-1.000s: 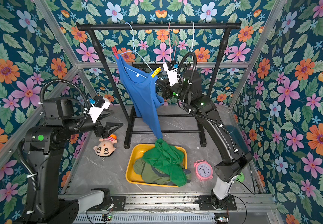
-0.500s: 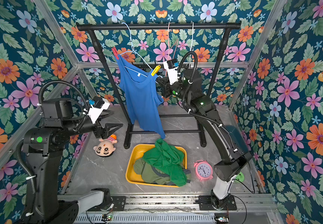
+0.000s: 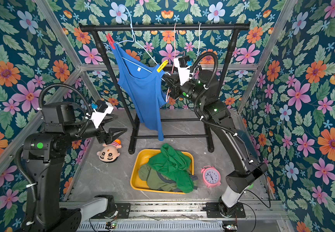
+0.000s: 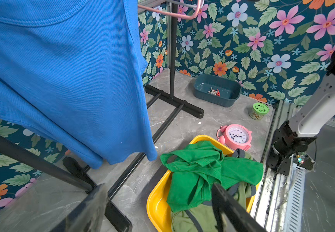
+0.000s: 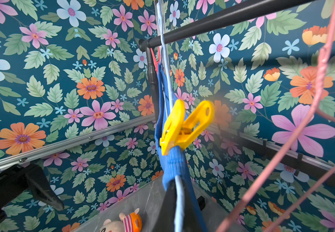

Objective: Remove the clothespins securing tank tops to the hanger
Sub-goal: Pick up the hanger from the clothesline.

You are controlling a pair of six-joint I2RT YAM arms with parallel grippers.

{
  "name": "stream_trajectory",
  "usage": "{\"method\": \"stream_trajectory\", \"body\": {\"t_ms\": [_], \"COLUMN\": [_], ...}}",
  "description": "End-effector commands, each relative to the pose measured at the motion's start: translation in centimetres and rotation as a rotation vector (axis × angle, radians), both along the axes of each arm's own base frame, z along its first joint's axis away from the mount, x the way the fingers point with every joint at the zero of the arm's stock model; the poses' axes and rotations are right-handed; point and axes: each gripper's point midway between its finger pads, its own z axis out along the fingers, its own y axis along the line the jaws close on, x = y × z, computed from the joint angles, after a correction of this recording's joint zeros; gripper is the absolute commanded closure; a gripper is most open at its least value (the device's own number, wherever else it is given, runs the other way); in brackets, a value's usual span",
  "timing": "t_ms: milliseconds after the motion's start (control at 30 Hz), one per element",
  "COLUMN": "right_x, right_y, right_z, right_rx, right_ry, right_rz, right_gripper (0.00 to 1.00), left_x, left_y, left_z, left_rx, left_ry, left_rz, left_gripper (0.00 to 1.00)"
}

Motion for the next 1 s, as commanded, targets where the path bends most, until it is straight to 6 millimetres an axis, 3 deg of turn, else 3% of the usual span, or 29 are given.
{"method": "stream_trajectory", "body": {"t_ms": [0, 233, 600, 967], "right_x": [-2.6, -5.2, -9.4, -15.7], "right_y": [-1.4, -2.2, -2.8, -5.9], "right_z": [4.2, 4.5, 2.1, 2.6], "right_rx": [0.057, 0.029, -0.063, -0.087], "right_ry": [-0.127, -0.118, -0.064, -0.090], "right_rz": [0.002, 0.038, 0.138, 0.169], "right_gripper": [1.00, 1.00, 1.00, 1.00], "left_x": [-0.4, -0.3, -1.4, -2.8], "left_y": [0.0, 0.7, 1.4, 1.5], "left_z": [0.4, 4.2, 11.2, 15.0], "left_rx": [-0.007, -0.025, -0.084, -0.130], "left_ry": [-0.009, -0.118, -0.288, -0.384], "left_rz": [-0.003, 0.052, 0.085, 0.075], "left_gripper": [0.17, 0.16, 0.15, 0.14]}}
